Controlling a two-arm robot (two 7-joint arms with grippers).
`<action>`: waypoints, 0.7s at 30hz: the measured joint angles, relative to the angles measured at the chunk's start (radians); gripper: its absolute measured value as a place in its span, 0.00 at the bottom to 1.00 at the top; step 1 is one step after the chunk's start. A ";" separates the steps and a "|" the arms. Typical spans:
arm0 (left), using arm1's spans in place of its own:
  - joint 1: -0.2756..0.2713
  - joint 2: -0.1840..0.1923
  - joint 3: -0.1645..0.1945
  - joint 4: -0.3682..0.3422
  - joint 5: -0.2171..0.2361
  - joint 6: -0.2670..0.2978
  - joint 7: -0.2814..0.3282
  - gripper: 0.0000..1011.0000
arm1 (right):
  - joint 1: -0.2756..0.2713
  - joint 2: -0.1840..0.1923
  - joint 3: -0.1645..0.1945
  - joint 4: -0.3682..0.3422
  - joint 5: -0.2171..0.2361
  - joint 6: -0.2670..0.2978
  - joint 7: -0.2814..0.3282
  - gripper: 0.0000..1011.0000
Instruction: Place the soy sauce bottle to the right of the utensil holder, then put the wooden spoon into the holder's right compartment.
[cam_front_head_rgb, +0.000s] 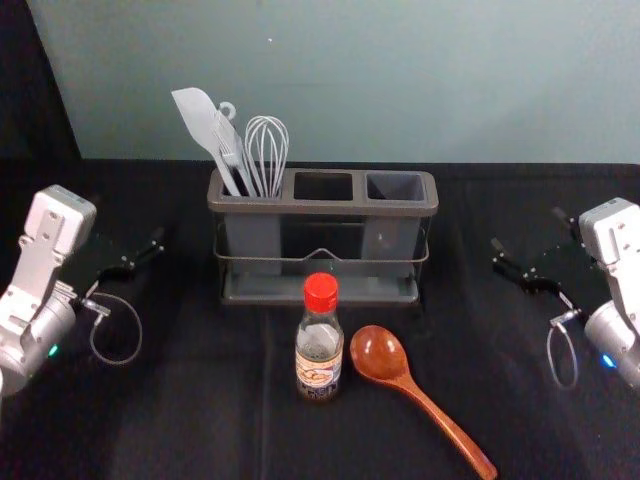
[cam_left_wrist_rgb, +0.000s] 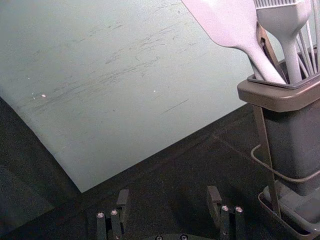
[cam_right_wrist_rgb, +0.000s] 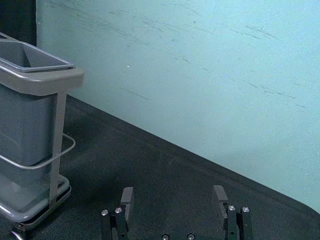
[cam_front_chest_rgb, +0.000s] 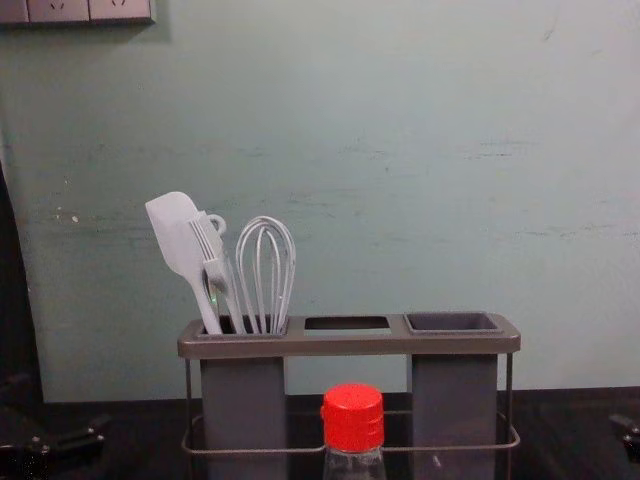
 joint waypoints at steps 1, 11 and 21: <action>0.000 0.000 0.000 0.000 0.000 0.000 0.000 0.99 | 0.000 0.000 0.000 0.000 0.000 0.000 0.000 0.99; 0.000 0.000 0.000 0.000 0.000 0.000 0.000 0.99 | 0.000 0.000 0.000 0.000 0.000 0.000 0.000 0.99; 0.000 0.000 0.000 0.000 0.000 0.000 0.000 0.99 | 0.000 0.000 0.000 0.000 0.000 0.000 0.000 0.99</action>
